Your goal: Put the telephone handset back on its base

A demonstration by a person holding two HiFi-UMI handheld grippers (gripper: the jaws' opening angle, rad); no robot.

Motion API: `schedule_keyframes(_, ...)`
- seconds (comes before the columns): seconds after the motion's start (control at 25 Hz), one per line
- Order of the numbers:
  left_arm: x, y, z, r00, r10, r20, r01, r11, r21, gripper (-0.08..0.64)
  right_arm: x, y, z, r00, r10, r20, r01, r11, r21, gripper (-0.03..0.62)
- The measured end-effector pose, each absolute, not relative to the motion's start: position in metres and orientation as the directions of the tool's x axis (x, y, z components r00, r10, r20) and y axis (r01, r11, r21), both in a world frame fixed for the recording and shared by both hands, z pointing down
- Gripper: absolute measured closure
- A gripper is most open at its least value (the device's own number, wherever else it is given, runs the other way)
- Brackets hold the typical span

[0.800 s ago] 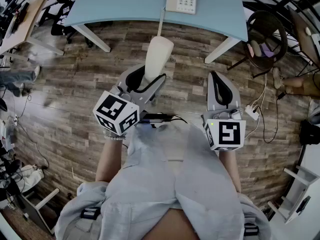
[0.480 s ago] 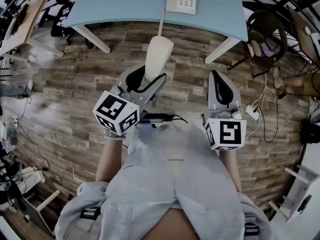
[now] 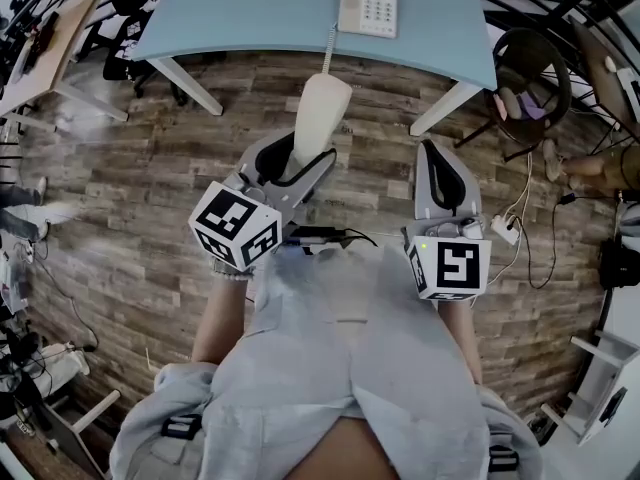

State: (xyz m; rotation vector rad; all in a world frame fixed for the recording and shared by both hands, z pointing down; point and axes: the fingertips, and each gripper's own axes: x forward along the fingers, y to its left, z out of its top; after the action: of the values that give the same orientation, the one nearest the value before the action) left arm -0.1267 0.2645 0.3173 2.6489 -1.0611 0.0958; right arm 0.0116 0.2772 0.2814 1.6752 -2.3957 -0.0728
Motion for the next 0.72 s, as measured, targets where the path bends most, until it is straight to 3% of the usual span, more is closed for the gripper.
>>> schedule_keyframes(0.72,-0.137,0.263,0.317,0.756,-0.641,0.132,-0.651,-0.716,0.253,0.348,0.008,0.286,0.288,-0.253,-0.956,0.15,-0.945,0.277,0.172,0.586)
